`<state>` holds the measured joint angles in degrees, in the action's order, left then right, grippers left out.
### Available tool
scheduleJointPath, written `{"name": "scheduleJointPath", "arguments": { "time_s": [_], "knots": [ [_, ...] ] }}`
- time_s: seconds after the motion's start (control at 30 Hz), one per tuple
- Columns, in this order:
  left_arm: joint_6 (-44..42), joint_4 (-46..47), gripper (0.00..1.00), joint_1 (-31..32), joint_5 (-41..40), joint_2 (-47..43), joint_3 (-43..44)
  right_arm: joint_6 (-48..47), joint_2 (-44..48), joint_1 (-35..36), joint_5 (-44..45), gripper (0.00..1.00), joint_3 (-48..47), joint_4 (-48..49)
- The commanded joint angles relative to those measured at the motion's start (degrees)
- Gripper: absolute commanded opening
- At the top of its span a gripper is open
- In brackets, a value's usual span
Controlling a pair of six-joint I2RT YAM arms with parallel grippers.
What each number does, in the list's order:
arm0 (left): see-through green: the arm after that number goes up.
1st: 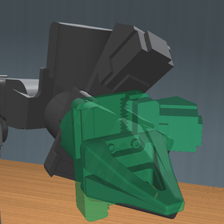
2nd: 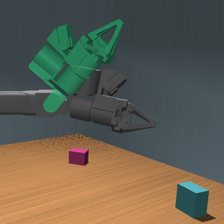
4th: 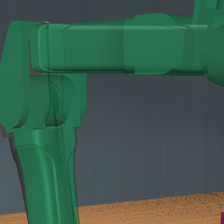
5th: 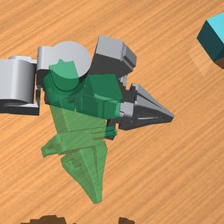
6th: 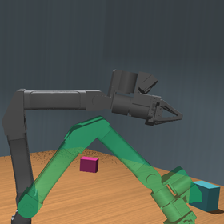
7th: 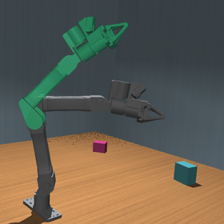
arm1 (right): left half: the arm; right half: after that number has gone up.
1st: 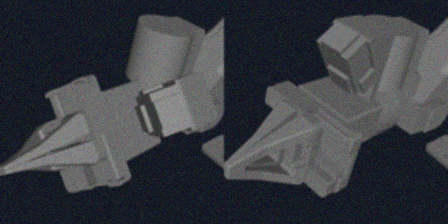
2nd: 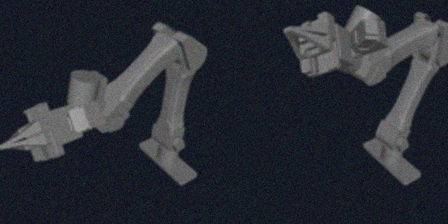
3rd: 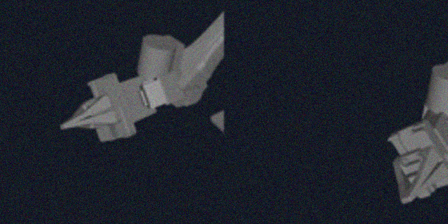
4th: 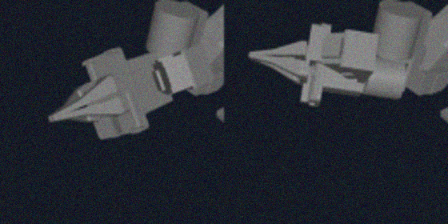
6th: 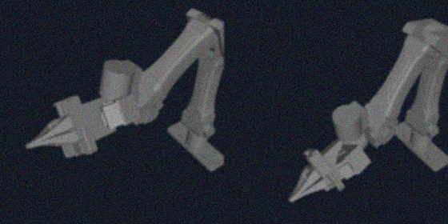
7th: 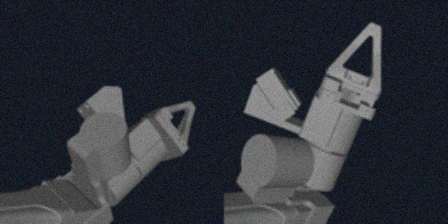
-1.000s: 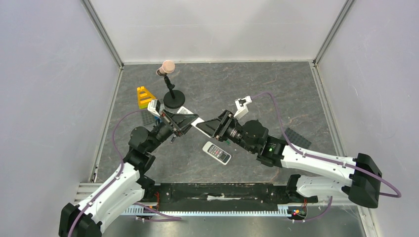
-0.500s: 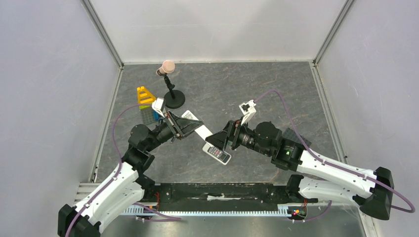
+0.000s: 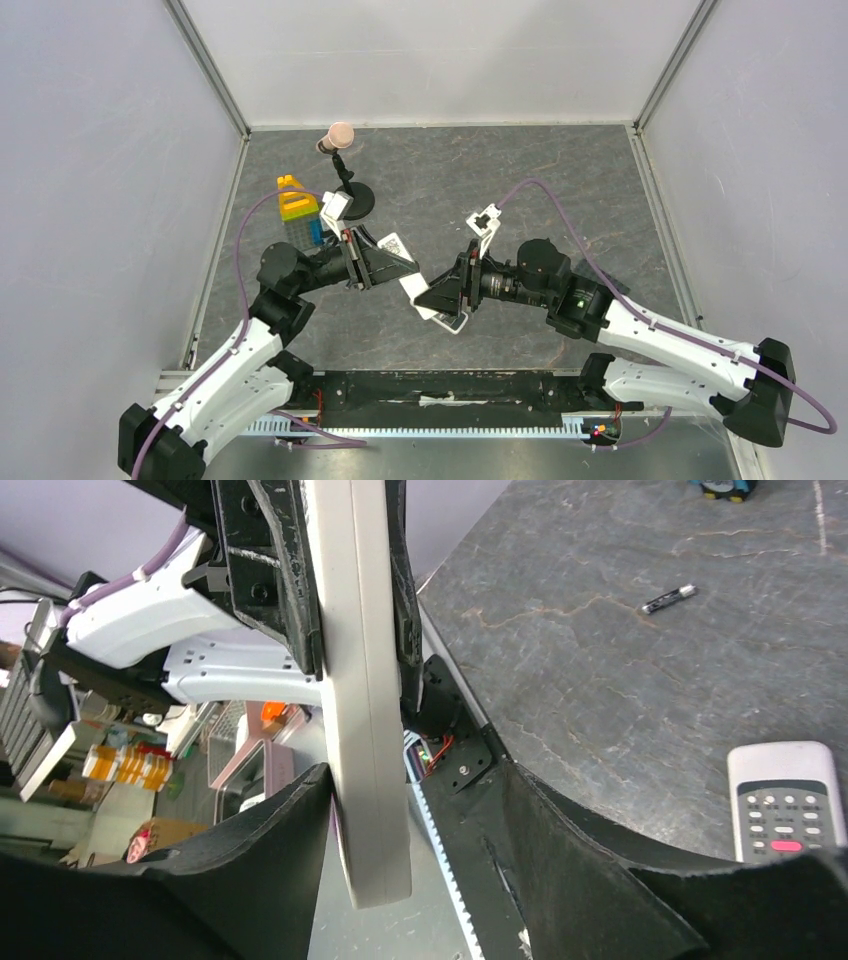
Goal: Load the batteries into the remote control
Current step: Load the battery cover into the remote control.
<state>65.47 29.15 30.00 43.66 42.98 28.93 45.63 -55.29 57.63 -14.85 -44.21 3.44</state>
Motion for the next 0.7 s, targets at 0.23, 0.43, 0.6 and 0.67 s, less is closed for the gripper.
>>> {"name": "scheduleJointPath", "arguments": {
  "time_s": [0.23, 0.43, 0.6, 0.67],
  "knots": [
    [-2.9, 9.0, 0.02, 0.3, 13.9, 0.8, 4.8, 0.1, -2.4, -2.7, -1.5, 0.44, -1.0, 0.2],
    [-3.9, 5.4, 0.07, 0.3, 12.9, 3.2, 5.3, 1.3, -3.0, -4.2, -2.9, 0.18, -0.4, 1.4],
    [-9.3, -5.3, 0.58, 0.3, 8.1, 4.4, 6.9, 1.5, -1.6, -5.3, -1.5, 0.07, 0.4, 1.2],
    [-13.8, -14.3, 0.72, 0.3, 3.9, 4.4, 8.7, 1.5, -0.4, -6.3, 0.3, 0.04, 1.0, 0.3]
  ]
}}
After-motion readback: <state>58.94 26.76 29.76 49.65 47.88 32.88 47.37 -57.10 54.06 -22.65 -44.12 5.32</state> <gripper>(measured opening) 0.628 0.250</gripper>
